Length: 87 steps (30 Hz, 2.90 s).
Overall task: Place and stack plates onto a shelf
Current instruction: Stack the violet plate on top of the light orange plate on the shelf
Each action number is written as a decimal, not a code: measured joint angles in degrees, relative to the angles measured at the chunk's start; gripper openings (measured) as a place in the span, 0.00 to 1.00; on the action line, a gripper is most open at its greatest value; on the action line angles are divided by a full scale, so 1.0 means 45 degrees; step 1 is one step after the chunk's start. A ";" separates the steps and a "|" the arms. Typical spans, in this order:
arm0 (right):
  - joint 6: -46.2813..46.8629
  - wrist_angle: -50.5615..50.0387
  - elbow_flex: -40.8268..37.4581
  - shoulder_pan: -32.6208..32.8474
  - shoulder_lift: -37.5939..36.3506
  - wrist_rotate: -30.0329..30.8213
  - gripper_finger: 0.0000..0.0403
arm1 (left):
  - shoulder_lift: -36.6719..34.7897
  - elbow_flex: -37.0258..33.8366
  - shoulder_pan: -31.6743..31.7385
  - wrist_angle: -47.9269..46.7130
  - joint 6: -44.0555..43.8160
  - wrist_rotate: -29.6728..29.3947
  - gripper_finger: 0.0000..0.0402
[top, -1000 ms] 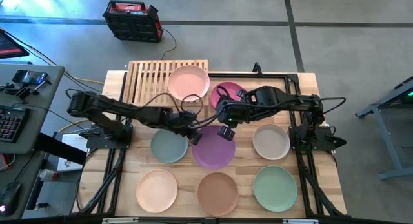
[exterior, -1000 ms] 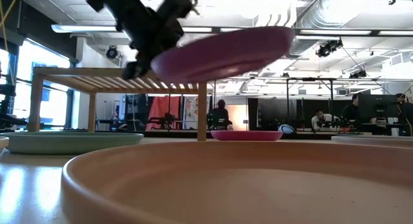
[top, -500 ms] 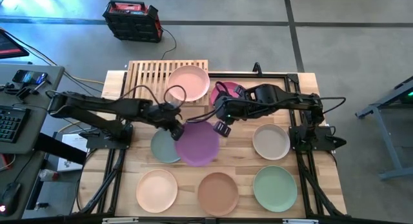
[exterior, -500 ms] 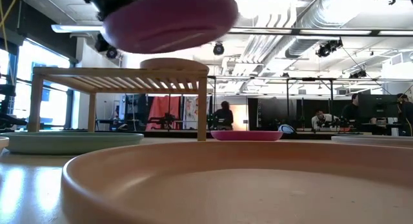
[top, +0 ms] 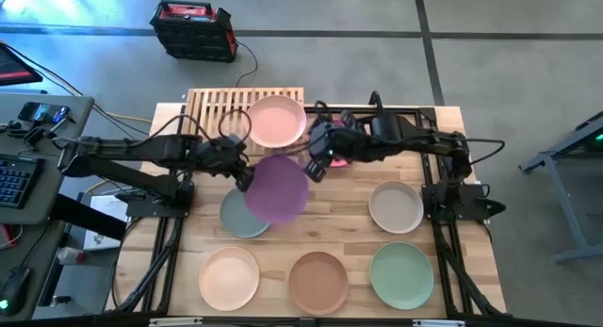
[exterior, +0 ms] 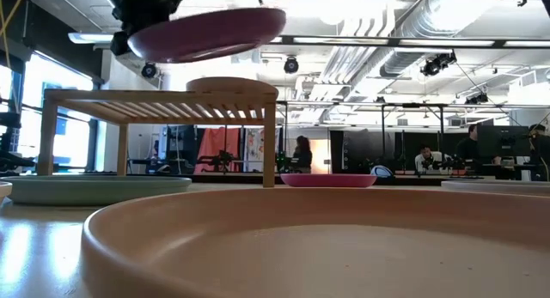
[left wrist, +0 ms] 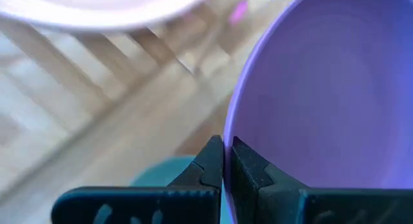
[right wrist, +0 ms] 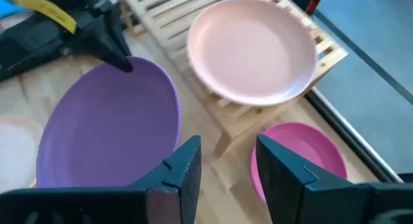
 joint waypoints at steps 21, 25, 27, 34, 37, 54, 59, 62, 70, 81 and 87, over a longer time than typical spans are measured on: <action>-0.5156 0.5069 0.0000 -0.3759 0.0000 -0.2047 0.31 | -0.1048 0.0173 0.2452 0.0673 0.0698 -0.1438 0.00; -0.5156 0.5370 0.0000 -0.4503 0.0000 -0.2393 0.31 | -0.1058 0.0794 0.3096 0.0701 0.1474 -0.1585 0.00; -0.5158 0.5840 0.0000 -0.4831 0.0000 -0.2661 0.31 | -0.1059 0.1095 0.3445 0.0704 0.1865 -0.1639 0.00; -0.5593 0.7253 0.0000 -0.5580 0.0000 -0.3215 0.31 | -0.1059 0.1851 0.4705 -0.0205 0.2472 -0.1683 0.00; -0.5586 0.7295 0.0000 -0.5716 0.0022 -0.3425 0.31 | -0.1050 0.1851 0.5069 -0.0385 0.2435 -0.1678 0.00; -0.4427 0.4329 -0.0004 -0.4652 0.0782 -0.3647 0.31 | -0.0498 0.1851 0.5289 -0.0885 0.2198 -0.1157 0.00; -0.4109 0.3896 -0.0005 -0.4221 0.0969 -0.3727 0.31 | -0.0410 0.1851 0.5224 -0.0783 0.2205 -0.1043 0.00; -0.3805 0.3609 -0.0005 -0.4021 0.1041 -0.3725 0.31 | -0.0375 0.1851 0.5218 -0.0810 0.2211 -0.1012 0.00; -0.3330 0.3233 -0.0005 -0.3831 0.1185 -0.3249 0.31 | -0.0379 0.1851 0.5213 -0.0735 0.2327 -0.0825 0.00; -0.3145 0.3051 0.0000 -0.3832 0.1452 -0.3275 0.31 | -0.0379 0.1849 0.4854 0.0100 0.2778 -0.0828 0.00; -0.2798 0.3039 -0.0005 -0.3909 0.1447 -0.3345 0.26 | -0.0379 0.1851 0.4858 0.0106 0.2798 -0.0828 0.00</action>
